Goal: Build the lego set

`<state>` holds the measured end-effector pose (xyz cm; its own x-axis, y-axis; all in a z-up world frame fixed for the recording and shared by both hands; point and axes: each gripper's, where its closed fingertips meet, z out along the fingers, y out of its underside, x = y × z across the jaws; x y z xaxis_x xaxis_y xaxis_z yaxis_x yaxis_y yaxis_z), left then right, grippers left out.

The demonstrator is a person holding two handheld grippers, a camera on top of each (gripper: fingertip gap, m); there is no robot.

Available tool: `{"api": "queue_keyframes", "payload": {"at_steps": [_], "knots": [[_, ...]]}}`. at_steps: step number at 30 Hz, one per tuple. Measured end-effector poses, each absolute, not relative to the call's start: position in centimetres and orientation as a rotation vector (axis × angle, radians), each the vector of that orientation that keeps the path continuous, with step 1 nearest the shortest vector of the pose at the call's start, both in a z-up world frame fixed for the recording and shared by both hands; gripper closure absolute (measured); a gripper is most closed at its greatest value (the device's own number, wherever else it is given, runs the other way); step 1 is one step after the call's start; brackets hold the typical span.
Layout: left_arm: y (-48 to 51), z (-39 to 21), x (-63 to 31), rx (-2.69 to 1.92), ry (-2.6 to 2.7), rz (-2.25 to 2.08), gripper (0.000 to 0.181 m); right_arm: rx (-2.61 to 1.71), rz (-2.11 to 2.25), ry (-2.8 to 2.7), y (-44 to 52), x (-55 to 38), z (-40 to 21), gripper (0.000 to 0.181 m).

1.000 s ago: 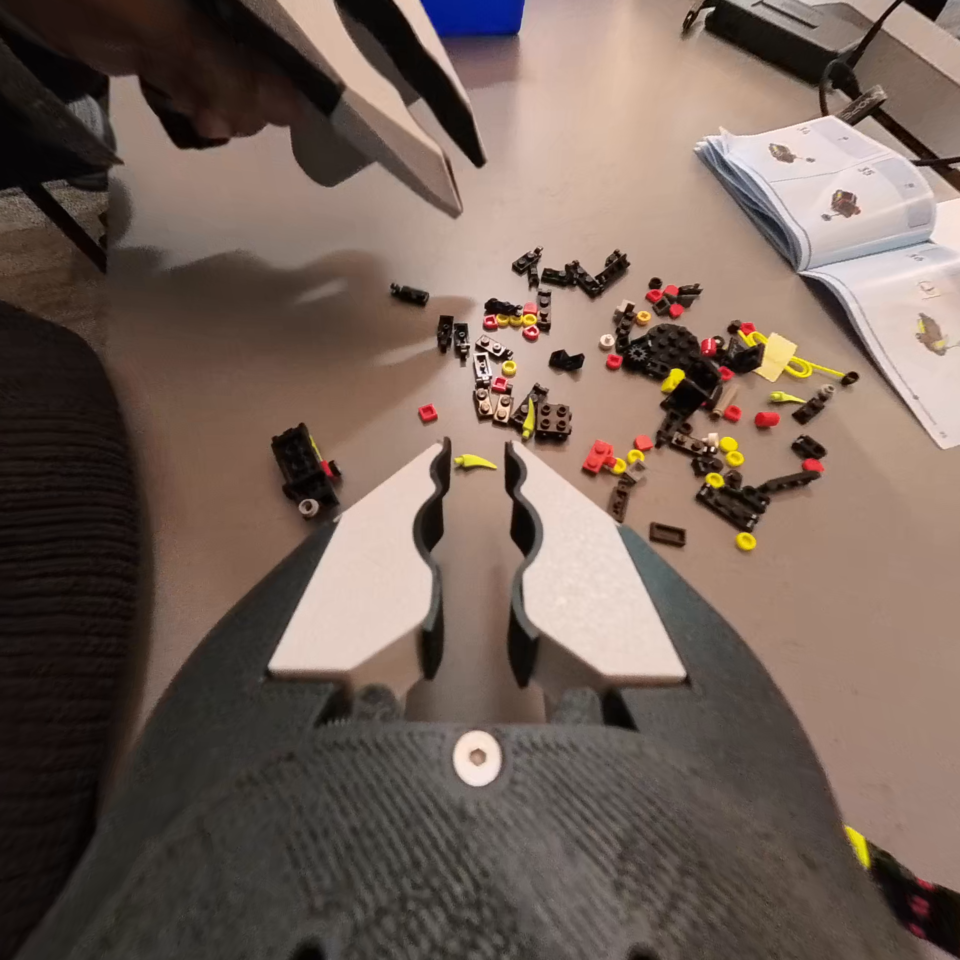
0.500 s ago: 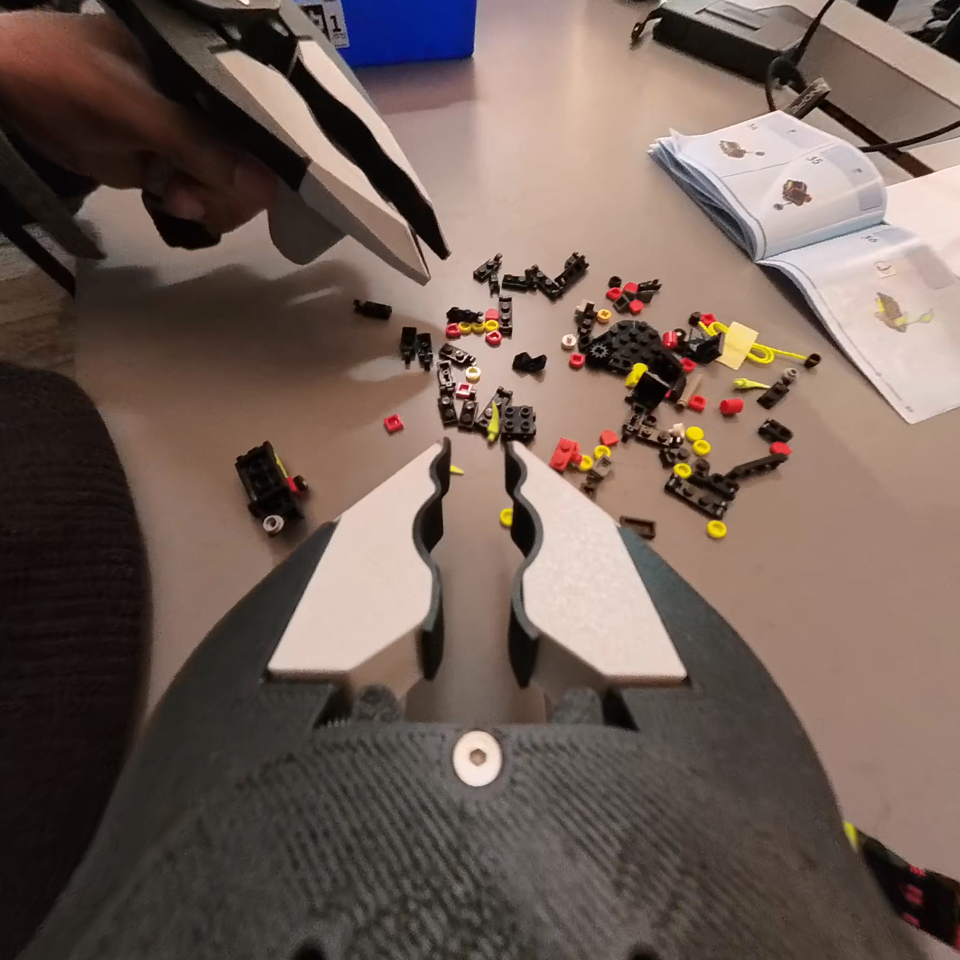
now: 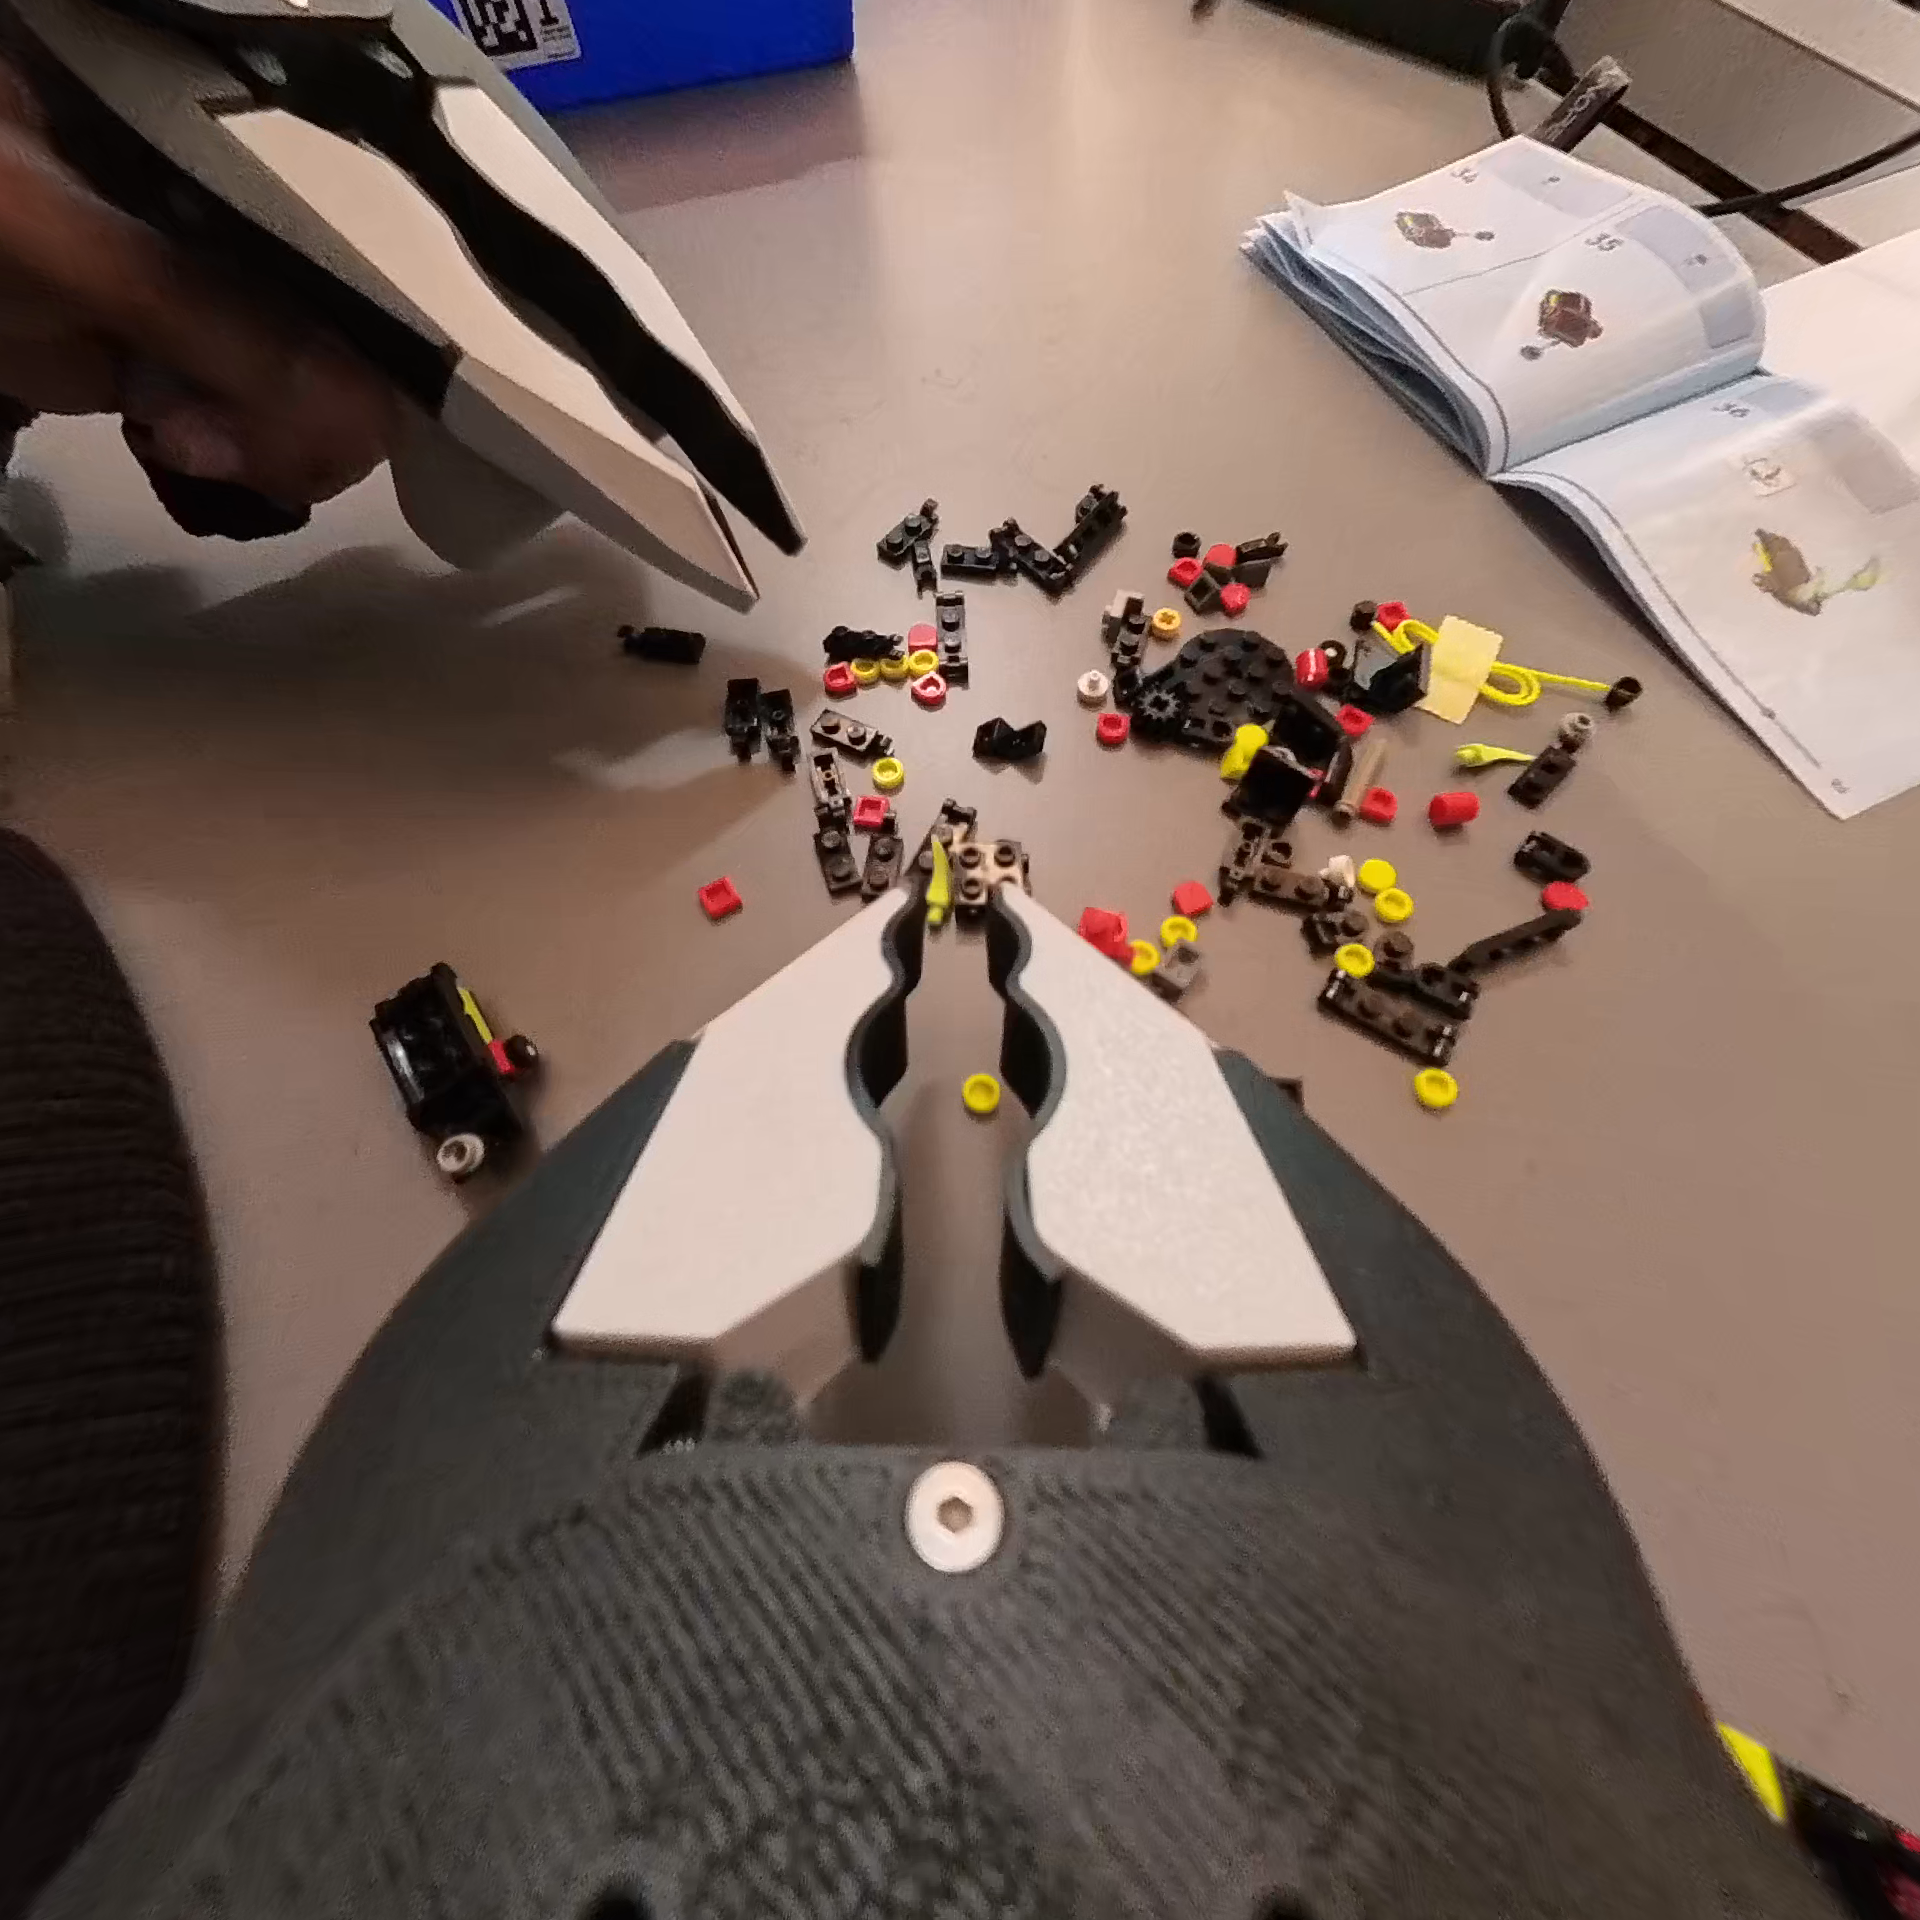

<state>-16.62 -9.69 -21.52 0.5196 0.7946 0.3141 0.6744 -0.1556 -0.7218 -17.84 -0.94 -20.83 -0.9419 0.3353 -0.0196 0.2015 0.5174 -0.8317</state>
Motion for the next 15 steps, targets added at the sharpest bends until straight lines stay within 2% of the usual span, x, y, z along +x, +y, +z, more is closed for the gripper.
{"api": "queue_keyframes", "payload": {"at_steps": [9,15], "knots": [[-9.1,-21.6,-16.2,-1.895,-1.188,0.146,0.162,-0.565,1.224,-2.525,0.9,-21.0,-21.2,0.174],[-8.6,-21.7,-16.0,-1.906,-1.175,0.140,0.162,-0.616,1.195,-2.555,0.9,-21.4,-21.8,0.181]]}}
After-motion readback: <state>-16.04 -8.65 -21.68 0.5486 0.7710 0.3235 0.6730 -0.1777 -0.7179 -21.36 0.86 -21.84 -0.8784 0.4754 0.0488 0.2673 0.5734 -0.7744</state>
